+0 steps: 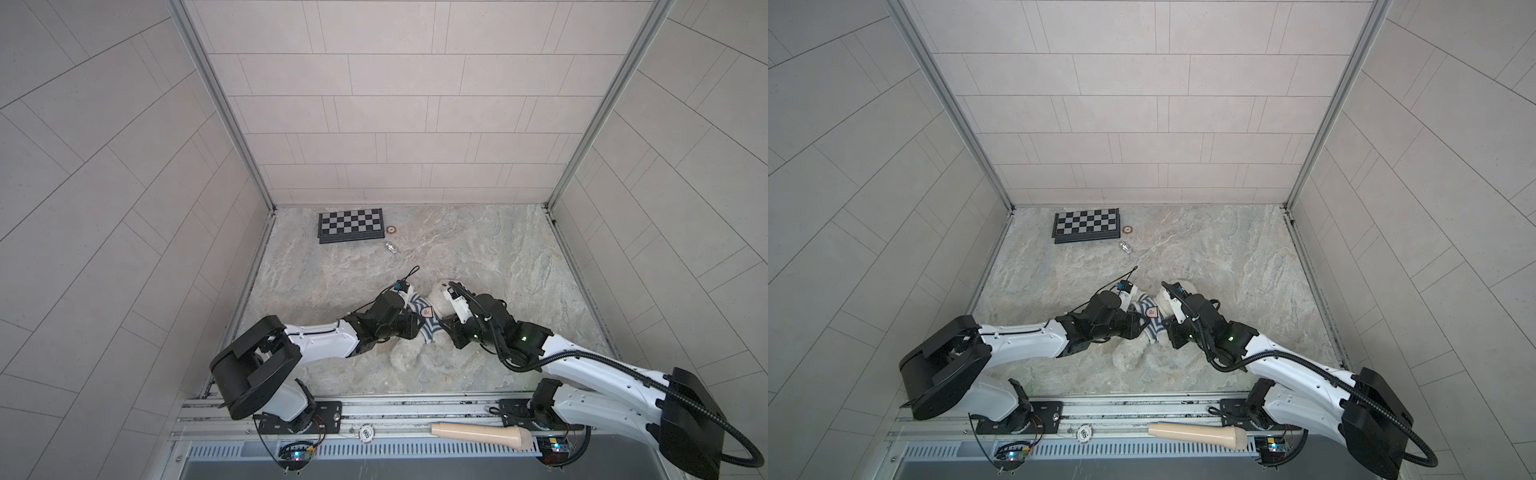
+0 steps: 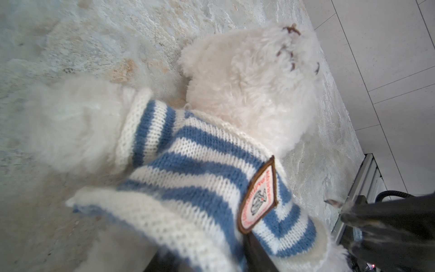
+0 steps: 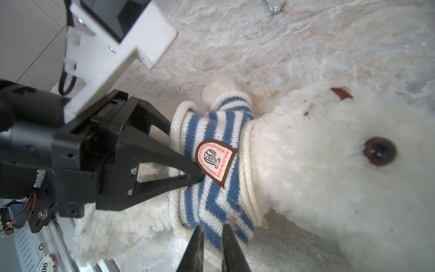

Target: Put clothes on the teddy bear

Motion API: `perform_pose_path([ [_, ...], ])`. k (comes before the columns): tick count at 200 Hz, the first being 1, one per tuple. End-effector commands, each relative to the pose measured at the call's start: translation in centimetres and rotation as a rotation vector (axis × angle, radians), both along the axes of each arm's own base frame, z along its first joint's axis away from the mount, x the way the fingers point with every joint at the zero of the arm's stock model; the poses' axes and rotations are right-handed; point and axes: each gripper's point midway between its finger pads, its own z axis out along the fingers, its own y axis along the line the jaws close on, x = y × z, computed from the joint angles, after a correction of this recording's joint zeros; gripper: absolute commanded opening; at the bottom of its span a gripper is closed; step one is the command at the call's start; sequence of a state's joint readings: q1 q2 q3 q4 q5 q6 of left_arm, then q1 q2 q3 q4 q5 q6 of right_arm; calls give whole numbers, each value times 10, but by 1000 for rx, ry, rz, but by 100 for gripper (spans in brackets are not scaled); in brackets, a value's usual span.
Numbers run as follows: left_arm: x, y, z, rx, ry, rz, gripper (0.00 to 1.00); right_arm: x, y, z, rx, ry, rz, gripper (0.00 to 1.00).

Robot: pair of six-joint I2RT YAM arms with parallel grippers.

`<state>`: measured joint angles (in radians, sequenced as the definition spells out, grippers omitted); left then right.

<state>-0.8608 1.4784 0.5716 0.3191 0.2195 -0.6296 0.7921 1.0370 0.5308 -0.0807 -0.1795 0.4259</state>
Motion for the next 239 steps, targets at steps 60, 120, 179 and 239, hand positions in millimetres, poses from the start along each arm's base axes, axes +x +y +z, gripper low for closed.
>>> perform_pose_path([
  [60,-13,8,-22,46,61,-9,42,-14,2,-27,-72,42,23,16],
  [120,-12,6,-24,45,64,-13,42,-28,-21,-40,-110,59,-15,16],
  [179,-12,7,-24,44,64,-7,42,-23,-30,-20,-70,3,-62,16],
  [239,-13,7,-25,43,66,-9,42,-1,-49,-5,-26,-65,-190,16],
])
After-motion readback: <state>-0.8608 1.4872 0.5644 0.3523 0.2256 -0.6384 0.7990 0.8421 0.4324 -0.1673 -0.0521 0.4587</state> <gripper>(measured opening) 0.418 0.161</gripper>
